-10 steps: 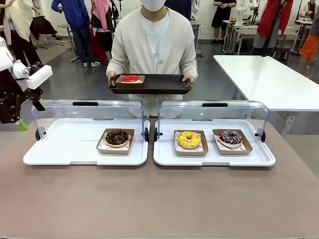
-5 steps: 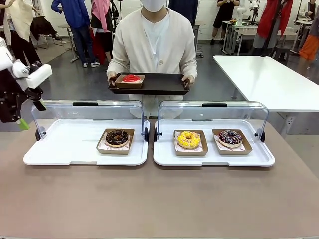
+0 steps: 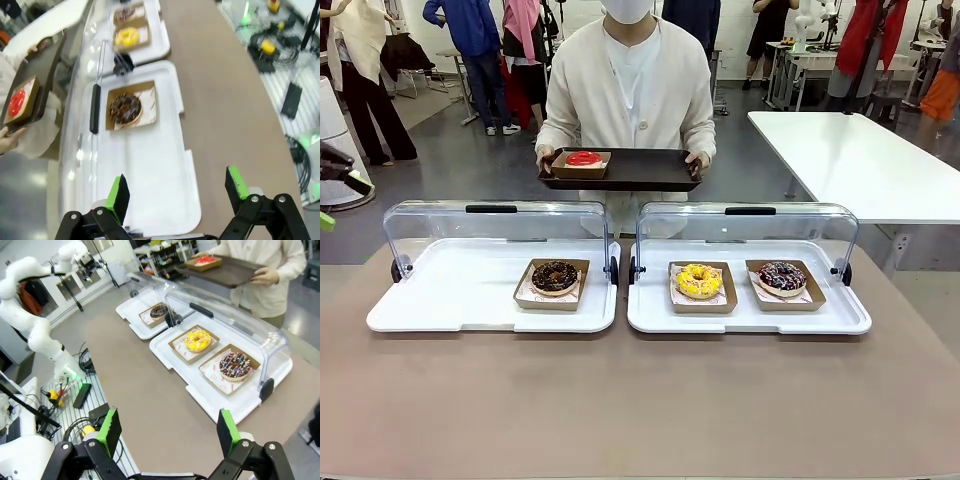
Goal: Provide the desired donut to the person.
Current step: Pick up and lift the Paper togo box containing the Donut pointed at by the person.
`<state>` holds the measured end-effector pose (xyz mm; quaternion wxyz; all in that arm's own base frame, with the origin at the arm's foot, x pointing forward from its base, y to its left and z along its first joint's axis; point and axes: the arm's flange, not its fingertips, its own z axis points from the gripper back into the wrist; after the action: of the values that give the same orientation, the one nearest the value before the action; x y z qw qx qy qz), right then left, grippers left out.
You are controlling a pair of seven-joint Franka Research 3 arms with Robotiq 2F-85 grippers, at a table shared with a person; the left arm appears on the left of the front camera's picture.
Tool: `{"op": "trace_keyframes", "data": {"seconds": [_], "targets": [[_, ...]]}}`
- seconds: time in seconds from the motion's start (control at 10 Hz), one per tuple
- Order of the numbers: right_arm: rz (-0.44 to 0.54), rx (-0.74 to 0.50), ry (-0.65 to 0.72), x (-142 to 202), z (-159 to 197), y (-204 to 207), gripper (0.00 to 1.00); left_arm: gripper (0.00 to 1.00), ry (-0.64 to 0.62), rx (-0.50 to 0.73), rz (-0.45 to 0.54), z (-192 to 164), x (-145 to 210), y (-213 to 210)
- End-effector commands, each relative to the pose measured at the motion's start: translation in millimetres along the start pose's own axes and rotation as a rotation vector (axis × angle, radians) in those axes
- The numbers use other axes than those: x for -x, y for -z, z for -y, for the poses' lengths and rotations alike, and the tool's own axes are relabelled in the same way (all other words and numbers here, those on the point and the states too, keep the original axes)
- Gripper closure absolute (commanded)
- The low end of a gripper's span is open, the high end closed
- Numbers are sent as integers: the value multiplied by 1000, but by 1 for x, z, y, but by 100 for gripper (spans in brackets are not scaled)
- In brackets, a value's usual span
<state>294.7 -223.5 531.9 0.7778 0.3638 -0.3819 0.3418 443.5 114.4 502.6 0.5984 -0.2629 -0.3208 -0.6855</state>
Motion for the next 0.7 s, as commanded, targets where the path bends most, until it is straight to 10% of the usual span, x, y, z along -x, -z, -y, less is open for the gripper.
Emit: {"op": "trace_keyframes", "data": {"seconds": [0.0, 0.6], "targets": [[20, -8, -12, 0, 1, 1, 0, 0, -114, 41, 128, -22, 48, -8], [20, -8, -12, 0, 1, 1, 0, 0, -196, -71, 371, 28, 149, -67]]}}
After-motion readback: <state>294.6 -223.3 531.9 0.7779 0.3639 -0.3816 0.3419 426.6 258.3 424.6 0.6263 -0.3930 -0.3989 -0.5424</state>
